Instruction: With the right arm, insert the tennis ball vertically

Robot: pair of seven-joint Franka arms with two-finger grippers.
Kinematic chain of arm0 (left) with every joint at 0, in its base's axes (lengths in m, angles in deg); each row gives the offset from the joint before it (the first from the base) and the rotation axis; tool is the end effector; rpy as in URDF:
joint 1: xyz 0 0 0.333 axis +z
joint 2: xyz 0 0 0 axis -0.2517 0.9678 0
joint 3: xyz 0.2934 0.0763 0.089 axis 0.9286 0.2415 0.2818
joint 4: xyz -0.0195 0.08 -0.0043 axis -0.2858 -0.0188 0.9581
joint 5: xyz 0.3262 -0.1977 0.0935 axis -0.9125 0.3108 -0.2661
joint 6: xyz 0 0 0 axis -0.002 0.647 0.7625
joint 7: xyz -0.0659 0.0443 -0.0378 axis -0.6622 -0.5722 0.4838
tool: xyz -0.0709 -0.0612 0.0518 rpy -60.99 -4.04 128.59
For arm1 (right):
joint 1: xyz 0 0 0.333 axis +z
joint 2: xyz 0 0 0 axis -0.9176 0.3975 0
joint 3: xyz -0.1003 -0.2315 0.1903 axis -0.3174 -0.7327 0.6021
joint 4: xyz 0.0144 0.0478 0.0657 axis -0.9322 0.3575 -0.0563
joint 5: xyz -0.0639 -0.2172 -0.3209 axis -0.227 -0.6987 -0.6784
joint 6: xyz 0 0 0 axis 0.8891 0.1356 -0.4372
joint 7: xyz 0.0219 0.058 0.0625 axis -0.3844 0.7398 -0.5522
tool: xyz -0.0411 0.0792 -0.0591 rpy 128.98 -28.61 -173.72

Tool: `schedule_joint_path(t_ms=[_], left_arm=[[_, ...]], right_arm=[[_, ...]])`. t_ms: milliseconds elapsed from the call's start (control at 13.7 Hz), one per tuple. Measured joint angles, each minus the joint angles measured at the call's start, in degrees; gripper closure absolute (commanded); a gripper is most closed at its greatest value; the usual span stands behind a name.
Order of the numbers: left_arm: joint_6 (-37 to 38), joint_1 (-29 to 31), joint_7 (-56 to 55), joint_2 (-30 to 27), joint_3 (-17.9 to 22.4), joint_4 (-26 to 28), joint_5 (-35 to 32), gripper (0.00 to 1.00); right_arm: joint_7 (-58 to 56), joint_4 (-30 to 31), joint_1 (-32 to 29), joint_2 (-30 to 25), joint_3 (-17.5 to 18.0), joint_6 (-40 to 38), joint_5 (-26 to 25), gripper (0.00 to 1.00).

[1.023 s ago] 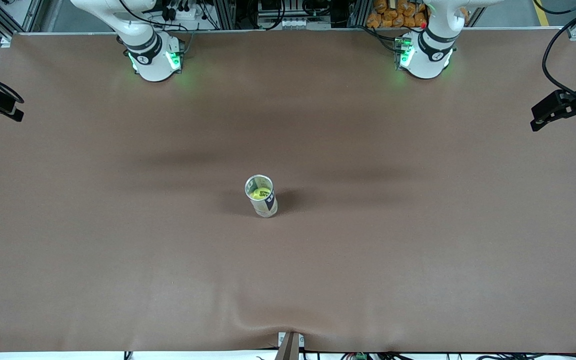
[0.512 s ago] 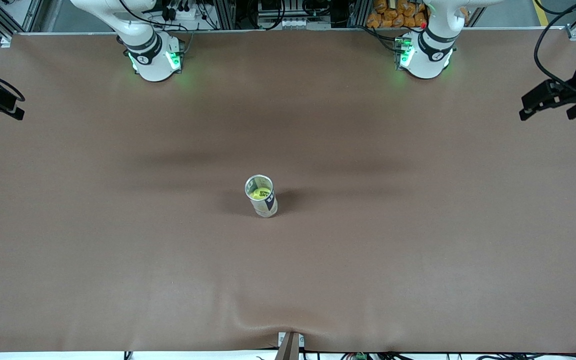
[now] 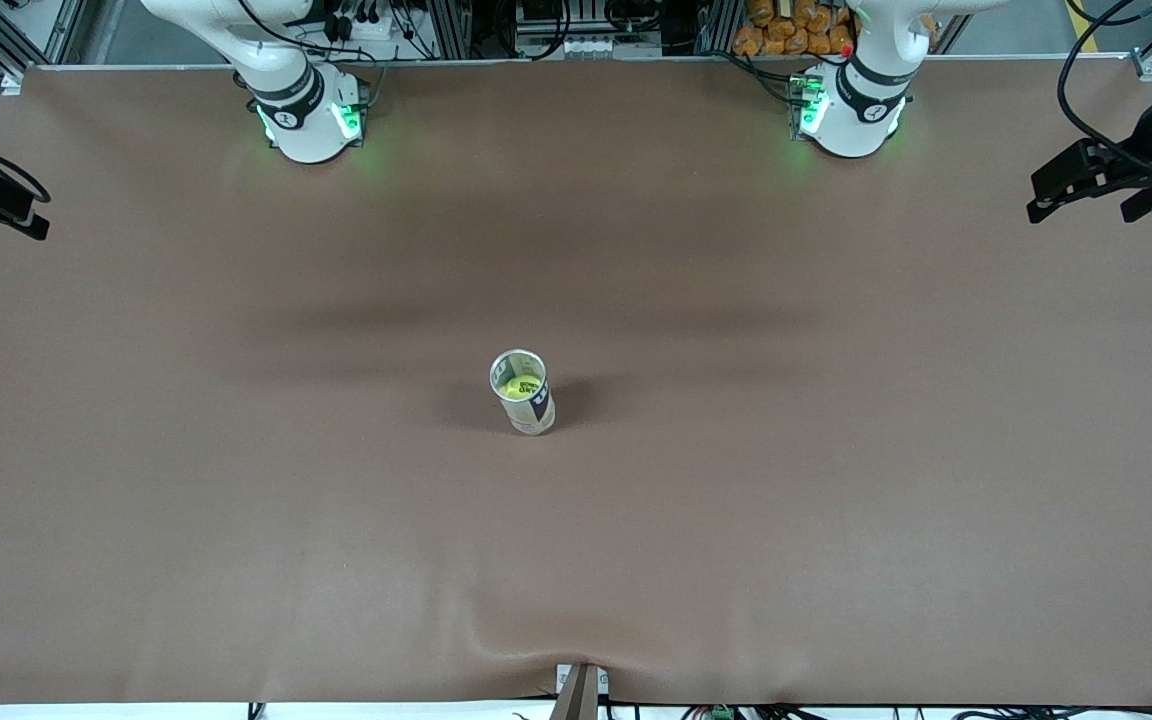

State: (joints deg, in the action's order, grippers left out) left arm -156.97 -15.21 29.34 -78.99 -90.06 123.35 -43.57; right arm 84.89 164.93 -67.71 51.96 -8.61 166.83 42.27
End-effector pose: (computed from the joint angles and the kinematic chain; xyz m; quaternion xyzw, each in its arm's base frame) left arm 0.5134 -0.0363 0.6554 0.9999 0.0077 -0.0142 0.0004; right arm 0.5281 -0.0503 0.6595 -0.9987 0.0333 0.0343 0.0148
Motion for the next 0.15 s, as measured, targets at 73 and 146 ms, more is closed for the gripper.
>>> schedule_joint_path(t_ms=[73,146], left_arm=[[0.00,-0.05,-0.66,0.00,-0.04,0.00,0.01,0.00],[0.00,-0.18,-1.60,0.00,-0.07,0.00,0.06,0.00]], right_arm=[[0.00,0.00,0.00,0.00,0.00,0.00,0.00,0.00],[0.00,0.00,0.00,0.00,0.00,0.00,0.00,0.00]])
